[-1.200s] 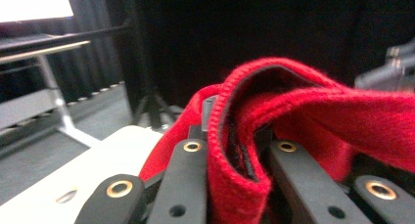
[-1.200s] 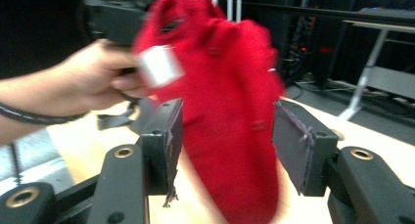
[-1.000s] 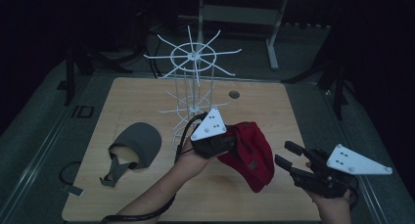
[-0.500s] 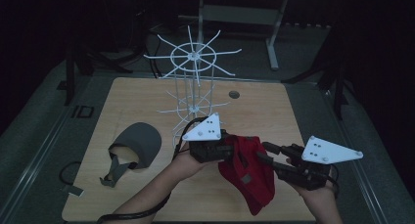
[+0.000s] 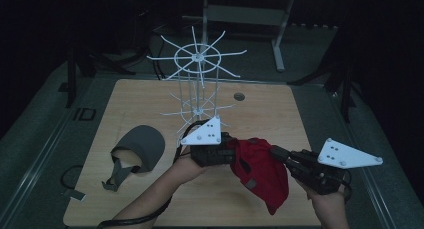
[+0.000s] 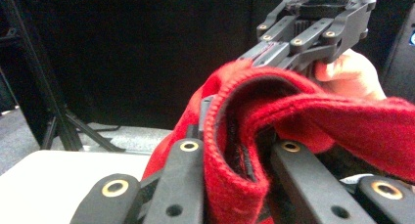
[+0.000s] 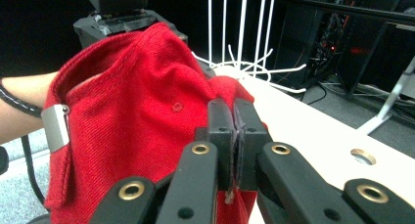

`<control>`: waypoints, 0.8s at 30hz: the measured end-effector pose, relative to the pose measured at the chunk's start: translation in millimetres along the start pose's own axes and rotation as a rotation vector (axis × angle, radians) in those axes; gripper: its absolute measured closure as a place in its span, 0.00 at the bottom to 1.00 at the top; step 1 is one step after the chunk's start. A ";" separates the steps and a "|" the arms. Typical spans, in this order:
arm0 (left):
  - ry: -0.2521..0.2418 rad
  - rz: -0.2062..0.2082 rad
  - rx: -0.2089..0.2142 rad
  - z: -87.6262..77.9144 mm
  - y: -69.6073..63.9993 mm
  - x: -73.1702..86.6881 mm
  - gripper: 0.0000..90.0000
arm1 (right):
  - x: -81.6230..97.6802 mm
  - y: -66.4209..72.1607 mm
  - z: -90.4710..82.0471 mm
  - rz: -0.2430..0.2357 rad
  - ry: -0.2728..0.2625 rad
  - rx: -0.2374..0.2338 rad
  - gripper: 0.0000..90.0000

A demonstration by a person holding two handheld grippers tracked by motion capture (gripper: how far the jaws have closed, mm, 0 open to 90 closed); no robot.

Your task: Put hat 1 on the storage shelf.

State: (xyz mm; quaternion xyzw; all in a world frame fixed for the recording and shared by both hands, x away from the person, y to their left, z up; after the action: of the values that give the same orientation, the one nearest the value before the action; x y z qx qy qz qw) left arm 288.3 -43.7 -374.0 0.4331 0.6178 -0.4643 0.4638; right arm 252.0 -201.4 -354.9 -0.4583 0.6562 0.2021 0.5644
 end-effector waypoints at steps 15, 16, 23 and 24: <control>0.023 -0.018 -0.088 -17.9 10.4 11.1 0.52 | -10.0 -15.3 -16.4 0.024 -0.044 0.064 0.98; 0.020 -0.016 -0.102 -19.8 11.1 11.8 0.51 | -10.0 -15.6 -16.8 0.025 -0.043 0.065 0.98; -0.005 -0.017 -0.146 -34.5 12.9 16.8 0.49 | -12.4 -17.5 -20.0 0.032 -0.058 0.082 0.98; -0.007 -0.020 -0.158 -37.4 14.2 17.9 0.49 | -14.2 -18.7 -22.2 0.032 -0.067 0.093 0.98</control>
State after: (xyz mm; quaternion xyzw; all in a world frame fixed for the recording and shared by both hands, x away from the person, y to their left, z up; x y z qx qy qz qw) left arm 292.1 -2.5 -388.7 0.3874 0.6552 -0.4203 0.4938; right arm 254.4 -222.8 -330.8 -0.4139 0.6528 0.1957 0.6035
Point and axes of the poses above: each handheld gripper's, and its own axes: z roughly forward along the jaws, x roughly out of its underside, y roughly to its left, the point moved 7 cm from there along z, roughly forward along the jaws, and after that the axes turned 13 degrees about -z, right-handed, at the moved point
